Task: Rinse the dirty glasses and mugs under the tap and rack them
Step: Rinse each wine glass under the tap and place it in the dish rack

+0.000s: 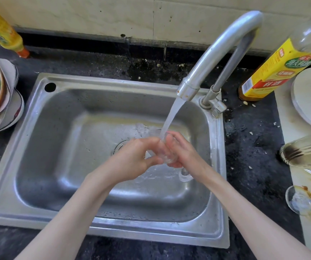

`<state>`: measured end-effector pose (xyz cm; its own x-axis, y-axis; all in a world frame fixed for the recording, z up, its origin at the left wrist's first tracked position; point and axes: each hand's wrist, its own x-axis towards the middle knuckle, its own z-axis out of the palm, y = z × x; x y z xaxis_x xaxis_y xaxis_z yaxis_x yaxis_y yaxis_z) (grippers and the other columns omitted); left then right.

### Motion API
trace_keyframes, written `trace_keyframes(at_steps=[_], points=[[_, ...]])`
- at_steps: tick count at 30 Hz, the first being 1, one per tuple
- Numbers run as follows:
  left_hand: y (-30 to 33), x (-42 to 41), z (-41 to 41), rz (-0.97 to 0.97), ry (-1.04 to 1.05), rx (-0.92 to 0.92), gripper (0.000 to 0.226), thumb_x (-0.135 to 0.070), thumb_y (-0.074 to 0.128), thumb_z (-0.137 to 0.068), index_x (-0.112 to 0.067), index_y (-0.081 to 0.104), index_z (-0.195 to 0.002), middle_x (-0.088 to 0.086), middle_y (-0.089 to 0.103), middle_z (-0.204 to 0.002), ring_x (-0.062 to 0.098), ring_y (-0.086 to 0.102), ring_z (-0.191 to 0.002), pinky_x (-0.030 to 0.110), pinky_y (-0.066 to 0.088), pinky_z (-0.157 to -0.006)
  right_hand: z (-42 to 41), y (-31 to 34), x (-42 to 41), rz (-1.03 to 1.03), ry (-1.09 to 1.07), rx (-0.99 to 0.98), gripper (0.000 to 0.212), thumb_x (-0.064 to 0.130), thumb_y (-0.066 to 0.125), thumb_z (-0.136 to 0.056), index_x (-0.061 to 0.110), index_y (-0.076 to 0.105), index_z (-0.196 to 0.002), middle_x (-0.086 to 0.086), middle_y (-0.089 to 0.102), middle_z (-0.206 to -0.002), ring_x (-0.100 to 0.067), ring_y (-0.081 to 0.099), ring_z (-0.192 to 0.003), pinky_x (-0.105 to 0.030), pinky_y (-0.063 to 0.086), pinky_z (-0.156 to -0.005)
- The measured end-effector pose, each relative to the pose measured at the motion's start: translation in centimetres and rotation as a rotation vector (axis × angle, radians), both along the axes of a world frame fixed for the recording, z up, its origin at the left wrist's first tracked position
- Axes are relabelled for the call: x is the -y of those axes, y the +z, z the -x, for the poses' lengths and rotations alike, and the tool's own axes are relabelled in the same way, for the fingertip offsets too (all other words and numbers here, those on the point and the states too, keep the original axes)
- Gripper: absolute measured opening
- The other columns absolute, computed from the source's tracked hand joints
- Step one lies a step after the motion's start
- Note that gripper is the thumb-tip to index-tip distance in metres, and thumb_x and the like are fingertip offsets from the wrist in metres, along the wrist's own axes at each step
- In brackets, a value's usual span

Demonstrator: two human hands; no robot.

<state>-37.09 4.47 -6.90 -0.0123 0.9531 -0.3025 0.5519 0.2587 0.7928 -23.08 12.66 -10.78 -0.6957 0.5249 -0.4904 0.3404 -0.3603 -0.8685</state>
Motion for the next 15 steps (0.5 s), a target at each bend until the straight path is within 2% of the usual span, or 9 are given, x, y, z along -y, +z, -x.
trace_keyframes(at_steps=[2, 4, 5, 6, 8, 10, 12, 13, 15], points=[[0.1, 0.1, 0.2, 0.077, -0.146, -0.012, 0.015, -0.009, 0.069, -0.081, -0.022, 0.073, -0.088, -0.011, 0.071, -0.085, -0.001, 0.062, -0.082, 0.014, 0.045, -0.080, 0.2, 0.5, -0.2, 0.050, 0.025, 0.078, 0.048, 0.055, 0.029, -0.094, 0.018, 0.059, -0.093, 0.012, 0.054, -0.048, 0.001, 0.045, -0.041, -0.012, 0.033, -0.041], [0.5, -0.2, 0.2, 0.076, -0.142, -0.054, 0.014, -0.009, 0.073, -0.077, -0.023, 0.074, -0.078, -0.019, 0.068, -0.072, -0.006, 0.059, -0.073, 0.013, 0.044, -0.071, 0.4, 0.7, -0.3, 0.080, 0.045, 0.111, 0.062, 0.056, 0.016, -0.096, 0.012, 0.057, -0.083, 0.009, 0.047, -0.039, -0.001, 0.036, -0.033, -0.014, 0.026, -0.036], [0.6, -0.4, 0.2, 0.057, -0.085, -0.075, 0.016, -0.010, 0.075, -0.074, -0.024, 0.070, -0.070, -0.023, 0.063, -0.063, -0.009, 0.056, -0.066, 0.009, 0.041, -0.064, 0.5, 0.7, -0.1, 0.061, 0.043, 0.091, 0.065, 0.058, 0.014, -0.094, 0.010, 0.056, -0.083, 0.009, 0.045, -0.042, -0.002, 0.033, -0.033, -0.015, 0.024, -0.036], [0.7, -0.5, 0.1, 0.044, -0.009, -0.083, 0.022, -0.010, 0.076, -0.073, -0.025, 0.063, -0.064, -0.022, 0.059, -0.056, -0.010, 0.053, -0.061, 0.007, 0.037, -0.058, 0.6, 0.6, 0.0, 0.012, 0.042, 0.069, 0.064, 0.061, 0.017, -0.091, 0.010, 0.055, -0.087, 0.009, 0.047, -0.050, -0.002, 0.035, -0.038, -0.016, 0.026, -0.039], [0.4, -0.6, 0.1, 0.005, 0.139, -0.060, 0.032, -0.011, 0.078, -0.071, -0.025, 0.051, -0.061, -0.016, 0.055, -0.057, -0.007, 0.050, -0.058, 0.009, 0.037, -0.056, 0.5, 0.2, 0.4, -0.118, 0.040, 0.066, 0.054, 0.063, 0.029, -0.086, 0.018, 0.054, -0.101, 0.011, 0.051, -0.075, -0.002, 0.044, -0.055, -0.016, 0.034, -0.050], [0.2, -0.6, 0.0, -0.023, 0.149, -0.041, 0.030, -0.012, 0.077, -0.073, -0.026, 0.051, -0.064, -0.016, 0.056, -0.064, -0.007, 0.051, -0.063, 0.009, 0.037, -0.060, 0.5, 0.1, 0.7, -0.142, 0.011, 0.062, 0.045, 0.062, 0.037, -0.087, 0.025, 0.051, -0.107, 0.015, 0.051, -0.083, 0.003, 0.048, -0.060, -0.014, 0.036, -0.055], [0.5, -0.5, -0.1, 0.023, -0.023, -0.041, 0.016, -0.011, 0.072, -0.078, -0.023, 0.062, -0.076, -0.021, 0.058, -0.074, -0.011, 0.054, -0.071, 0.008, 0.040, -0.071, 0.7, 0.5, 0.4, -0.041, -0.029, 0.070, 0.044, 0.056, 0.030, -0.095, 0.021, 0.056, -0.098, 0.011, 0.052, -0.068, 0.003, 0.045, -0.045, -0.012, 0.031, -0.044], [0.7, -0.4, 0.0, 0.063, -0.121, -0.051, 0.012, -0.009, 0.069, -0.081, -0.021, 0.066, -0.083, -0.024, 0.057, -0.077, -0.015, 0.054, -0.074, 0.006, 0.040, -0.075, 0.8, 0.7, 0.2, 0.022, -0.019, 0.094, 0.053, 0.053, 0.023, -0.098, 0.016, 0.061, -0.091, 0.007, 0.051, -0.057, 0.001, 0.039, -0.037, -0.013, 0.025, -0.038], [0.9, -0.4, 0.3, 0.098, -0.231, -0.048, 0.019, -0.003, 0.067, -0.081, -0.020, 0.073, -0.088, -0.026, 0.062, -0.077, -0.018, 0.055, -0.074, 0.003, 0.039, -0.075, 0.9, 1.3, -0.2, 0.130, 0.078, 0.155, 0.072, 0.051, 0.014, -0.099, 0.017, 0.065, -0.061, 0.004, 0.044, -0.037, -0.006, 0.027, -0.032, -0.018, 0.016, -0.037]])
